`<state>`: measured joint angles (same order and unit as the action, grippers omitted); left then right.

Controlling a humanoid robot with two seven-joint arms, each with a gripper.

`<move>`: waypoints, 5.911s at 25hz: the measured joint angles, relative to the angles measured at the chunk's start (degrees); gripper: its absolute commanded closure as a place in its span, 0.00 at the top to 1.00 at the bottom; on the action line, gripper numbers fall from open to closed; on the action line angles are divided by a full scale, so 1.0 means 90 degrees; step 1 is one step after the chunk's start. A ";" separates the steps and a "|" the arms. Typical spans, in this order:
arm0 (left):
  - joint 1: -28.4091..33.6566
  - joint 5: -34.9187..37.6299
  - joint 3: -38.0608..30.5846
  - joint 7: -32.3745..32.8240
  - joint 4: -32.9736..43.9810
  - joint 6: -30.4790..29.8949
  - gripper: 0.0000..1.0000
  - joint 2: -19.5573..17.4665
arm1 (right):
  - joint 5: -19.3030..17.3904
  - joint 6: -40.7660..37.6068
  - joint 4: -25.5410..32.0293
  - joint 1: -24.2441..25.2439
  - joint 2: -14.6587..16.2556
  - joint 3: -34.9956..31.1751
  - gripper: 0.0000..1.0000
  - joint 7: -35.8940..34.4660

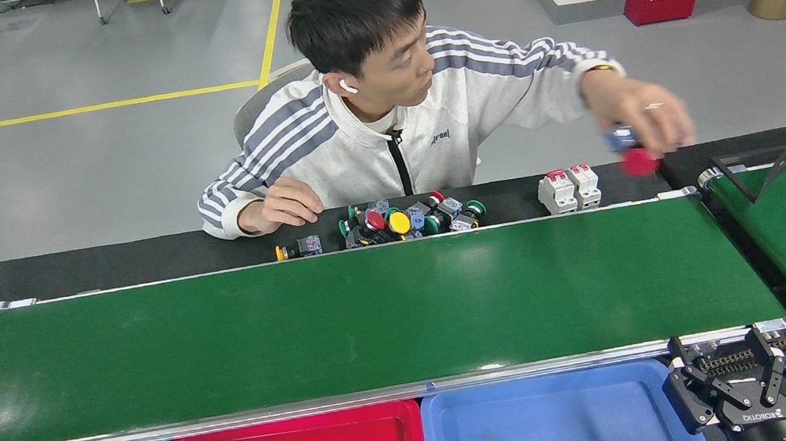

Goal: Pick switch part from conveyor to tray

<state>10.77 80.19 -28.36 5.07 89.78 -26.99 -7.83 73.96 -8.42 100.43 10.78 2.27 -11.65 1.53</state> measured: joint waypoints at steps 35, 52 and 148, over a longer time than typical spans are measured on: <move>-0.0084 -0.0036 -0.0071 0.0000 0.0178 0.0053 1.00 0.0030 | 0.0052 0.0240 -0.0160 -0.0249 0.0291 -0.0017 1.00 0.0530; -0.0322 -0.0183 0.0061 0.0000 0.0239 -0.0016 1.00 0.0024 | 0.0406 0.1643 -0.2394 -0.2238 0.0333 0.0972 1.00 0.1268; -0.0558 -0.0139 0.0731 -0.0002 -0.0197 0.0524 1.00 -0.0512 | 0.0701 0.1758 -0.5201 -0.4189 -0.0939 0.3235 0.04 0.0251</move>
<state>5.75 78.94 -21.78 5.05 88.01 -22.27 -12.44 80.27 7.40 53.62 -26.92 -6.18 17.47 3.79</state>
